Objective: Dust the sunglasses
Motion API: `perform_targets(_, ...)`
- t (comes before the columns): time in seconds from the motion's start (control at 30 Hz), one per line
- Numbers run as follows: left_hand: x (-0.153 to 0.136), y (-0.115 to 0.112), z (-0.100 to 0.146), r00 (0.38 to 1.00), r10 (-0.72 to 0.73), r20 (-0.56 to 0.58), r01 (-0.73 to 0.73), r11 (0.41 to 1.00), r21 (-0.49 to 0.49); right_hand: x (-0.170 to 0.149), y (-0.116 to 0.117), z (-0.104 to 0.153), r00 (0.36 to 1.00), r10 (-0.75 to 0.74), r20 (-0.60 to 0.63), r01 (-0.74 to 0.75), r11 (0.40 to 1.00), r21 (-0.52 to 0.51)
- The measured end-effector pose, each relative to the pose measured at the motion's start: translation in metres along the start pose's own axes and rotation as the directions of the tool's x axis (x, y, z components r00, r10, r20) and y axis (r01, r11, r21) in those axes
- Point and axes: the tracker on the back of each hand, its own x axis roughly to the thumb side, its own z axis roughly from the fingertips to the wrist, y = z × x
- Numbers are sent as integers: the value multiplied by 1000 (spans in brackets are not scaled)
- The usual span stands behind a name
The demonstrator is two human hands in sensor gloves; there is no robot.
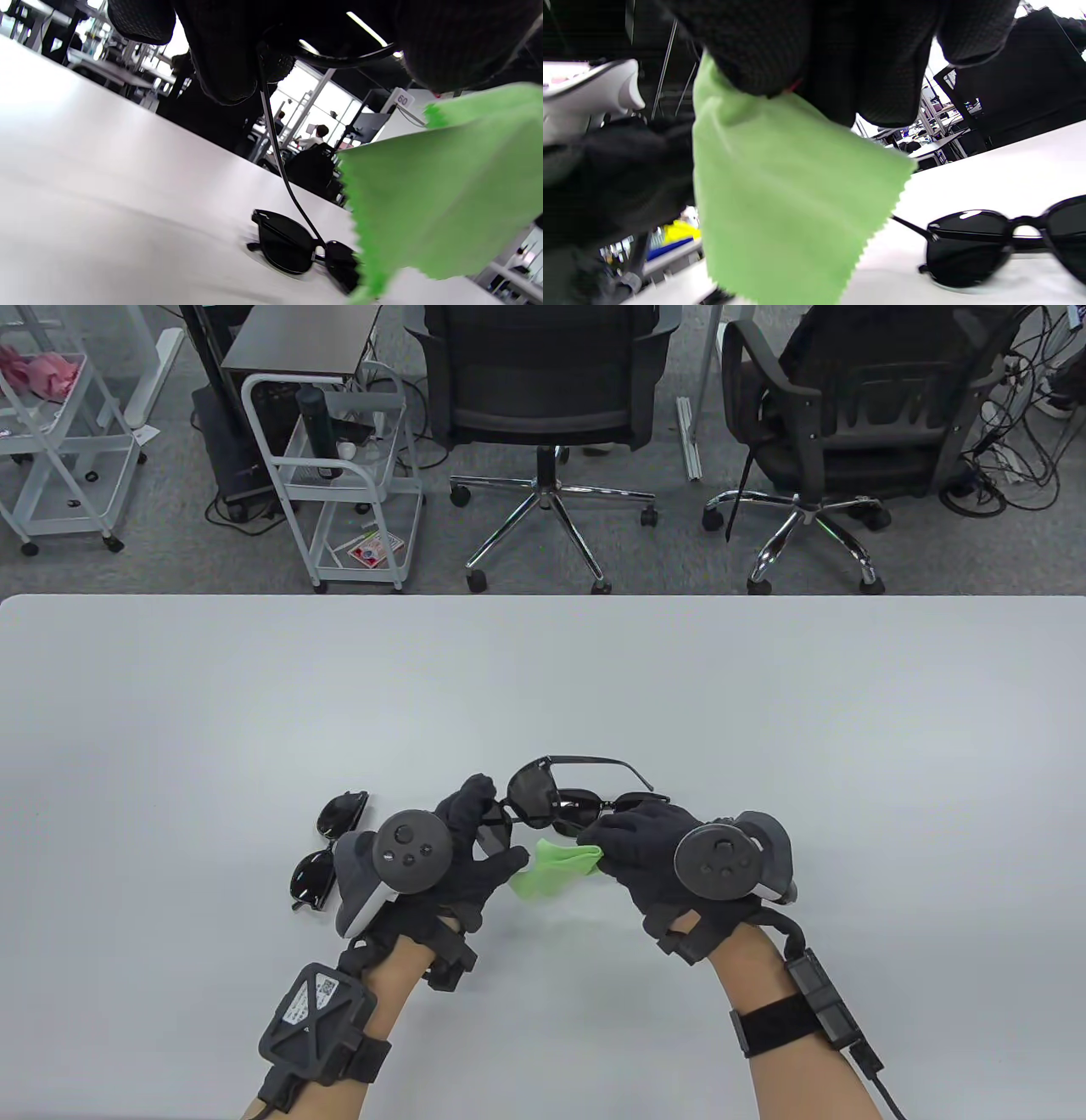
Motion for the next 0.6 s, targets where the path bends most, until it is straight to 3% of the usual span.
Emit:
perform_targets(0.1,10,3,4,985,-165,59,160,984,79,-9,1,1,977,-197,-83,192,980,-54)
perform_targets(0.23,20,6,9,952,-295,79,279,945,171,-22,7,3,866,-478,-150,469,878,-91)
perform_targets(0.37,24,10,12,917,-395,58,372,897,238,-26,3,4,860,-491,-139,480,871,-102)
perform_targets(0.47,26,14,13,883,-468,24,442,849,289,-30,2,5,803,-579,-140,564,815,-130)
perform_targets(0.6,25,15,14,877,-480,5,456,836,305,-29,-2,5,881,-454,-133,447,891,-83)
